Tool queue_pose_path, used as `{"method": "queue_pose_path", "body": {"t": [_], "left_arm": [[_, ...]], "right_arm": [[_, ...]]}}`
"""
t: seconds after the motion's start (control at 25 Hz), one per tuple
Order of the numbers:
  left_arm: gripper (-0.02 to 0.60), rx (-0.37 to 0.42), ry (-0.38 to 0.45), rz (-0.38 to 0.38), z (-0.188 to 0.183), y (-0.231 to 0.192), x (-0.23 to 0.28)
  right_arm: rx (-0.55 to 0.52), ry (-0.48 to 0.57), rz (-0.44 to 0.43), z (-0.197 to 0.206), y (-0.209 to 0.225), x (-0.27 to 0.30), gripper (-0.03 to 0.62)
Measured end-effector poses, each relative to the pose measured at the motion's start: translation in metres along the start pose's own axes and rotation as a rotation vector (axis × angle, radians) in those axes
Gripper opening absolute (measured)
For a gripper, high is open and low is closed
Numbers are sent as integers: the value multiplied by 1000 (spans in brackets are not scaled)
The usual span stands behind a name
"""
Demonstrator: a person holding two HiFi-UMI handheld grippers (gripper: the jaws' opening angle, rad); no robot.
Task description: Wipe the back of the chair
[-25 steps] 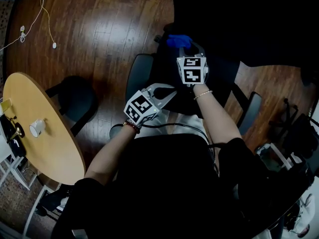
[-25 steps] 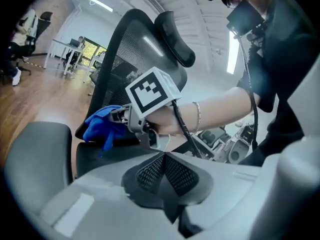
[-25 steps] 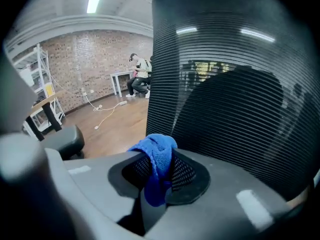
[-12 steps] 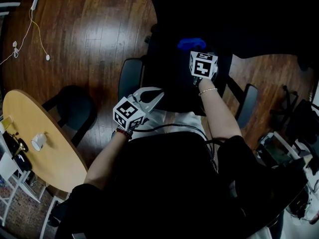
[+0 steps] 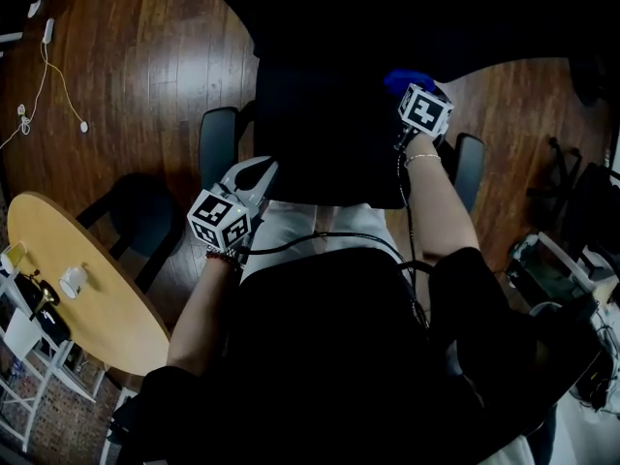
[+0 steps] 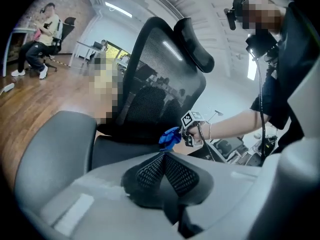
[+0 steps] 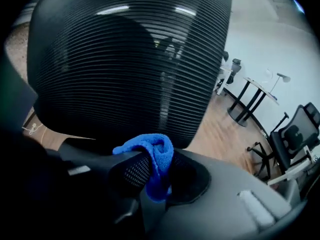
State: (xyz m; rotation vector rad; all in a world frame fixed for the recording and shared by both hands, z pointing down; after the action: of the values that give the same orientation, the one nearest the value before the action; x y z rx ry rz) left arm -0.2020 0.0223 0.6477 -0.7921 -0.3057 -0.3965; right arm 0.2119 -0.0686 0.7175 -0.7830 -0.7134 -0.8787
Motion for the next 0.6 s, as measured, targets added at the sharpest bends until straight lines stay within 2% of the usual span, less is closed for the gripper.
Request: {"method": "queue_pose_path", "body": {"t": [0.04,0.08,0.16,0.28,0.44,0.6], "left_arm": [[3,-2,11,-8,0,4,0],[3,-4,23,-15,0,8,-1],[3,-8,42,-27,5,15,-5],[3,-30,64,-46,18,25,-9],[3,-57,91,-67,23,40,-9],[3,2,164,-72,-14,69,-16]], "right_arm": [[18,-12,38,2,13,3,78],[50,-13,41,3,20,6,77],[102,3,-16,5,19,7,77],[67,60,-75,7,10,-12,77],[99,288,-254,-17,9,-70,77],[76,503,-425,-51,42,-161,77]]}}
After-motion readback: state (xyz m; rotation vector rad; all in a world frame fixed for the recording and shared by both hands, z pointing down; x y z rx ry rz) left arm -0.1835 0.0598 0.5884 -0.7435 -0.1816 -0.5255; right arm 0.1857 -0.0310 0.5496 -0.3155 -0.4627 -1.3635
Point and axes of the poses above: the fingertips, and each gripper's own axes: x forward along the fingers, y to its right, z out of its underside, the point moved 8 cm from there along -x, backward along the fingers, and after that the axes turned 7 degrees about z, right-handed, at the moved point
